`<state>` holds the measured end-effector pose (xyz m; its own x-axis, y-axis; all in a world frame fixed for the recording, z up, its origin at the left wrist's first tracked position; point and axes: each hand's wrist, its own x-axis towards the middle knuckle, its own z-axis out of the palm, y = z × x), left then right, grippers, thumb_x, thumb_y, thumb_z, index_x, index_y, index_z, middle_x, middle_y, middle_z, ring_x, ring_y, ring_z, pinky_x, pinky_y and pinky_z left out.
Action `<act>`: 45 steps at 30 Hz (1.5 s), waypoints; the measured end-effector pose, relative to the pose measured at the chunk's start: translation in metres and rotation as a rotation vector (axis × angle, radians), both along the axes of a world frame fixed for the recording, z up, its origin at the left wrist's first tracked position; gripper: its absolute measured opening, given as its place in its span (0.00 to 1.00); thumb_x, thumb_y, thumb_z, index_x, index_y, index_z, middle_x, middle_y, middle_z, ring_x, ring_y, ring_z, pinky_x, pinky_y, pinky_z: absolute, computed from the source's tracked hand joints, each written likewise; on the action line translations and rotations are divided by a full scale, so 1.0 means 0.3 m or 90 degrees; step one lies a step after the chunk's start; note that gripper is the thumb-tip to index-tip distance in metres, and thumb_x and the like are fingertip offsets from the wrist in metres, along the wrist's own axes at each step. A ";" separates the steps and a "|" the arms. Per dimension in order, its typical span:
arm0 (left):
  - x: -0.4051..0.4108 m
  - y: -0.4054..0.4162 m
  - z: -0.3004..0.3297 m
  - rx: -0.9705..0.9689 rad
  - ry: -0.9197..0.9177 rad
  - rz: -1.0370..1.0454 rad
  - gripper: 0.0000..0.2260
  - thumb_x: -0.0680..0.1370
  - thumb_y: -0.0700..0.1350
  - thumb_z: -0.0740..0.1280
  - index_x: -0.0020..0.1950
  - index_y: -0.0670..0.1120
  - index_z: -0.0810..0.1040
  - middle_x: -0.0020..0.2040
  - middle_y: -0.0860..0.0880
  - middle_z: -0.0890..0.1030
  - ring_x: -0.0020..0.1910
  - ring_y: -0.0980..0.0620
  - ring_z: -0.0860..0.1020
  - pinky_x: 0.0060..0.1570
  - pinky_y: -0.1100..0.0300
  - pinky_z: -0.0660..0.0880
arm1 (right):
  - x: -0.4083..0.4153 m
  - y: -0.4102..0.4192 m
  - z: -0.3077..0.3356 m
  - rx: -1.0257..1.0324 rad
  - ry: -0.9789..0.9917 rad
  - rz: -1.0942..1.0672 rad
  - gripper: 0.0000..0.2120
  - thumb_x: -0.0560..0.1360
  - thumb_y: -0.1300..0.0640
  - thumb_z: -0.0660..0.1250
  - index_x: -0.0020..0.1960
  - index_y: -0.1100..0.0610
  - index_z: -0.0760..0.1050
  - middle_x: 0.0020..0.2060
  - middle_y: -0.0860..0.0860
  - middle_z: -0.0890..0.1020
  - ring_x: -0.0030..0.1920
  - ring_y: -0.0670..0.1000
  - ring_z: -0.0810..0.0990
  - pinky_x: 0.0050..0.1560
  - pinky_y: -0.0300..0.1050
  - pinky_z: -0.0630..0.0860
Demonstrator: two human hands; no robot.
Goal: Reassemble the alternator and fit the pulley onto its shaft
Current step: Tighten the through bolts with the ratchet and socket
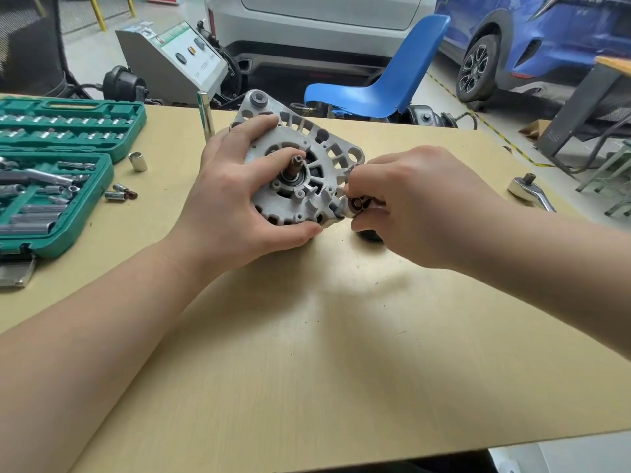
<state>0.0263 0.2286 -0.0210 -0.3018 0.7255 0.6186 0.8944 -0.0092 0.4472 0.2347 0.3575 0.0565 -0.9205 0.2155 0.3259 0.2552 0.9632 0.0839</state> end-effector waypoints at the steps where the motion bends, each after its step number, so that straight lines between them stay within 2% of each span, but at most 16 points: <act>1: 0.000 0.000 0.000 -0.001 -0.001 -0.001 0.39 0.65 0.69 0.76 0.72 0.53 0.82 0.81 0.51 0.66 0.78 0.44 0.63 0.77 0.59 0.57 | -0.002 0.002 0.007 0.007 -0.010 0.006 0.06 0.77 0.55 0.75 0.49 0.57 0.80 0.40 0.52 0.82 0.40 0.60 0.75 0.41 0.52 0.76; 5: 0.001 0.000 0.000 -0.002 -0.006 -0.001 0.39 0.65 0.68 0.76 0.72 0.52 0.82 0.81 0.50 0.67 0.78 0.43 0.63 0.77 0.57 0.58 | -0.019 0.002 0.038 -0.011 -0.055 -0.016 0.07 0.77 0.53 0.75 0.52 0.55 0.81 0.41 0.52 0.82 0.43 0.59 0.76 0.44 0.53 0.78; 8: 0.006 0.000 -0.001 0.004 -0.014 0.000 0.39 0.65 0.68 0.76 0.72 0.52 0.82 0.81 0.50 0.67 0.78 0.42 0.63 0.77 0.56 0.58 | -0.016 -0.019 0.042 -0.123 -0.030 -0.078 0.11 0.73 0.49 0.80 0.50 0.53 0.82 0.40 0.51 0.83 0.43 0.58 0.78 0.47 0.53 0.80; 10: 0.011 -0.002 0.000 0.007 -0.016 0.004 0.39 0.65 0.68 0.76 0.72 0.52 0.82 0.81 0.50 0.67 0.79 0.42 0.63 0.77 0.56 0.59 | -0.019 -0.041 0.029 -0.198 0.004 -0.147 0.12 0.71 0.47 0.81 0.45 0.52 0.82 0.38 0.49 0.82 0.41 0.55 0.80 0.45 0.53 0.81; 13: 0.020 -0.007 0.003 0.008 -0.014 0.003 0.39 0.65 0.67 0.78 0.72 0.52 0.81 0.81 0.50 0.67 0.80 0.41 0.63 0.79 0.52 0.62 | -0.044 -0.056 0.022 -0.426 0.068 -0.259 0.14 0.68 0.47 0.83 0.39 0.54 0.82 0.33 0.51 0.85 0.34 0.53 0.86 0.38 0.54 0.86; 15: 0.021 -0.010 0.007 -0.005 -0.009 0.000 0.40 0.65 0.67 0.79 0.74 0.54 0.79 0.82 0.50 0.66 0.80 0.41 0.62 0.79 0.51 0.61 | -0.057 -0.059 0.026 -0.597 0.097 -0.312 0.15 0.67 0.51 0.85 0.40 0.59 0.83 0.30 0.54 0.86 0.31 0.55 0.87 0.34 0.53 0.86; 18: -0.018 -0.034 0.023 -0.053 0.002 -0.044 0.46 0.63 0.70 0.79 0.79 0.61 0.72 0.84 0.55 0.62 0.82 0.47 0.59 0.77 0.56 0.57 | -0.053 -0.058 0.031 -0.674 0.115 -0.321 0.16 0.68 0.54 0.85 0.43 0.63 0.83 0.30 0.57 0.86 0.32 0.57 0.87 0.32 0.49 0.85; 21: -0.101 -0.078 0.035 -0.076 -0.015 -0.131 0.49 0.64 0.67 0.80 0.82 0.65 0.65 0.85 0.61 0.60 0.84 0.57 0.58 0.78 0.55 0.59 | -0.033 -0.052 0.015 -0.577 0.119 -0.297 0.11 0.68 0.53 0.83 0.42 0.57 0.84 0.32 0.53 0.87 0.34 0.53 0.88 0.38 0.52 0.87; 23: -0.147 -0.095 0.031 -0.056 -0.051 -0.174 0.50 0.64 0.64 0.82 0.83 0.64 0.64 0.86 0.61 0.58 0.85 0.59 0.57 0.79 0.54 0.61 | -0.008 -0.064 0.006 -0.403 0.135 -0.257 0.06 0.70 0.51 0.80 0.44 0.51 0.85 0.35 0.45 0.86 0.35 0.43 0.84 0.40 0.44 0.83; 25: -0.170 -0.097 0.021 -0.051 -0.087 -0.197 0.53 0.62 0.63 0.84 0.84 0.63 0.62 0.87 0.62 0.53 0.86 0.59 0.54 0.79 0.57 0.60 | 0.015 -0.091 0.004 -0.266 0.177 -0.162 0.07 0.73 0.53 0.77 0.50 0.49 0.85 0.40 0.42 0.85 0.40 0.44 0.82 0.45 0.43 0.80; 28: -0.183 -0.087 0.006 -0.066 -0.081 -0.217 0.59 0.61 0.62 0.85 0.86 0.62 0.57 0.88 0.60 0.46 0.86 0.60 0.48 0.82 0.66 0.55 | 0.027 -0.137 -0.003 -0.220 0.188 -0.014 0.12 0.75 0.58 0.78 0.58 0.54 0.85 0.46 0.48 0.84 0.44 0.50 0.81 0.50 0.50 0.79; 31: -0.199 -0.086 -0.006 -0.062 -0.093 -0.234 0.62 0.61 0.61 0.86 0.87 0.64 0.53 0.88 0.58 0.43 0.86 0.60 0.46 0.81 0.58 0.55 | -0.004 -0.177 -0.013 -0.213 0.177 0.043 0.13 0.76 0.59 0.77 0.60 0.57 0.85 0.47 0.48 0.84 0.45 0.51 0.80 0.50 0.49 0.78; 32: -0.206 -0.087 -0.009 -0.061 -0.096 -0.237 0.63 0.61 0.61 0.86 0.87 0.64 0.52 0.88 0.58 0.43 0.86 0.60 0.45 0.81 0.59 0.54 | -0.019 -0.189 -0.016 -0.208 0.177 0.055 0.13 0.76 0.58 0.77 0.61 0.57 0.85 0.47 0.47 0.83 0.45 0.50 0.80 0.50 0.49 0.78; 35: -0.221 -0.086 -0.023 -0.040 -0.120 -0.222 0.63 0.60 0.62 0.87 0.86 0.65 0.53 0.88 0.58 0.49 0.87 0.59 0.49 0.81 0.68 0.53 | -0.058 -0.213 -0.032 -0.198 0.172 0.069 0.13 0.77 0.56 0.76 0.60 0.56 0.85 0.47 0.50 0.84 0.44 0.50 0.78 0.50 0.51 0.78; 40: -0.185 -0.055 -0.068 0.019 -0.247 -0.240 0.59 0.60 0.59 0.89 0.86 0.59 0.61 0.81 0.61 0.70 0.81 0.59 0.68 0.80 0.49 0.67 | -0.082 -0.216 -0.066 -0.206 0.213 0.041 0.11 0.75 0.54 0.76 0.56 0.56 0.86 0.46 0.52 0.83 0.42 0.54 0.80 0.47 0.55 0.79; 45: -0.131 -0.025 -0.068 0.068 -0.279 -0.177 0.59 0.58 0.63 0.89 0.84 0.61 0.65 0.77 0.58 0.76 0.76 0.57 0.75 0.76 0.46 0.73 | -0.081 -0.193 -0.075 -0.215 0.236 -0.017 0.10 0.75 0.53 0.77 0.56 0.55 0.87 0.44 0.50 0.83 0.42 0.52 0.81 0.49 0.50 0.79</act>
